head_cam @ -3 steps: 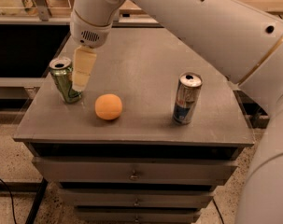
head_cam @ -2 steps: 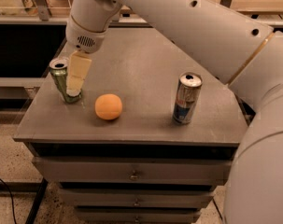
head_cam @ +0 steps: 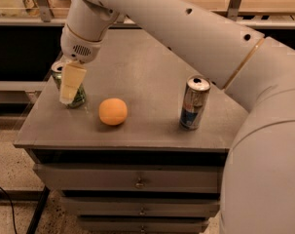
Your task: Pick green can
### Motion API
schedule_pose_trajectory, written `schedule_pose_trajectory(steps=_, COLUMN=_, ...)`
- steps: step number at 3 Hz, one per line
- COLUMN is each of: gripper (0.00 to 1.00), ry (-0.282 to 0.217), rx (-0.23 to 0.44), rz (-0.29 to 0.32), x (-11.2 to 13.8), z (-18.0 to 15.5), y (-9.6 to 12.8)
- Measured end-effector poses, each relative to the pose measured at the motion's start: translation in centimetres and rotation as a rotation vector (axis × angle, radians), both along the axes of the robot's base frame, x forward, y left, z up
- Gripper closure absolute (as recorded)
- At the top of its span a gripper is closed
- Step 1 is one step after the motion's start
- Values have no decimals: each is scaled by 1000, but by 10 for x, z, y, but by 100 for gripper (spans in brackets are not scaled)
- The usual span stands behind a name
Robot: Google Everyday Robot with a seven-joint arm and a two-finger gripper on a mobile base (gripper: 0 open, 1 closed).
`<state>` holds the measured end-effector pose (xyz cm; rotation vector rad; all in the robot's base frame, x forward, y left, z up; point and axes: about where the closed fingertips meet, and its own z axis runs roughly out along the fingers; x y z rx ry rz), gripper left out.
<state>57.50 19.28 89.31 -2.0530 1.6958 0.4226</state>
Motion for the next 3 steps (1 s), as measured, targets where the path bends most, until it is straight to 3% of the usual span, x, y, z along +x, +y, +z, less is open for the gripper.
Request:
schedule_pose_trajectory(steps=2, gripper=63, ry=37, rx=56, rz=23, x=-4, z=2, y=21)
schedule_pose_trajectory(steps=3, gripper=62, ry=30, rx=67, rz=28, x=-2, z=16, y=20)
